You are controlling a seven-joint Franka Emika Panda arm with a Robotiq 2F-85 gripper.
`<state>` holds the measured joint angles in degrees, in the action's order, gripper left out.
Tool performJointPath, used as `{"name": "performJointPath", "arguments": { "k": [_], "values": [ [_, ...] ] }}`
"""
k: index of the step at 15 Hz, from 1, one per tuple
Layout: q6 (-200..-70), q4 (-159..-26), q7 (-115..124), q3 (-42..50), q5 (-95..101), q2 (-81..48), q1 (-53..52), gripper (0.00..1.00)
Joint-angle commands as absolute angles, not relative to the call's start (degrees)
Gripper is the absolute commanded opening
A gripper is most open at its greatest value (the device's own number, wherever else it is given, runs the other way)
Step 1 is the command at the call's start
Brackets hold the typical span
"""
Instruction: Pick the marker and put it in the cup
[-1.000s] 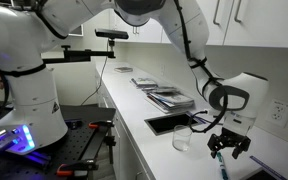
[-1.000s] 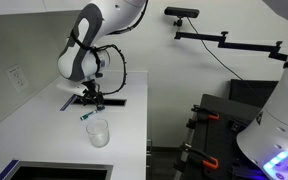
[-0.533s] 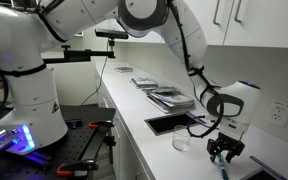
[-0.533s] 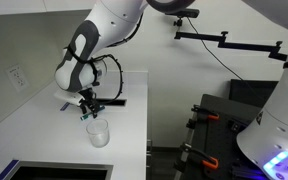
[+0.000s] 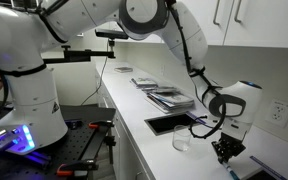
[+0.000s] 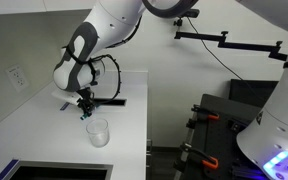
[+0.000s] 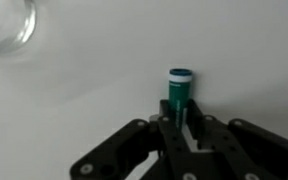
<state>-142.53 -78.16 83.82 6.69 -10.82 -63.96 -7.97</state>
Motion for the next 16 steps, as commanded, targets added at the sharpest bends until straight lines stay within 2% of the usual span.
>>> {"name": "performJointPath", "arguments": {
  "k": [1, 6, 9, 12, 16],
  "values": [
    [-142.1, -76.5, 82.0, 4.7, -12.7, -64.6, -6.6, 0.05],
    [-146.0, -90.6, 67.0, -2.0, -21.1, -52.6, 2.0, 0.05],
    [-143.7, -97.1, 53.9, -6.5, -29.8, -45.3, 9.8, 0.05],
    [-136.7, -101.0, 40.3, -8.4, -37.9, -39.7, 15.2, 0.05],
    [-120.5, -102.6, 29.1, -5.5, -42.8, -35.5, 16.2, 0.05]
  ]
}}
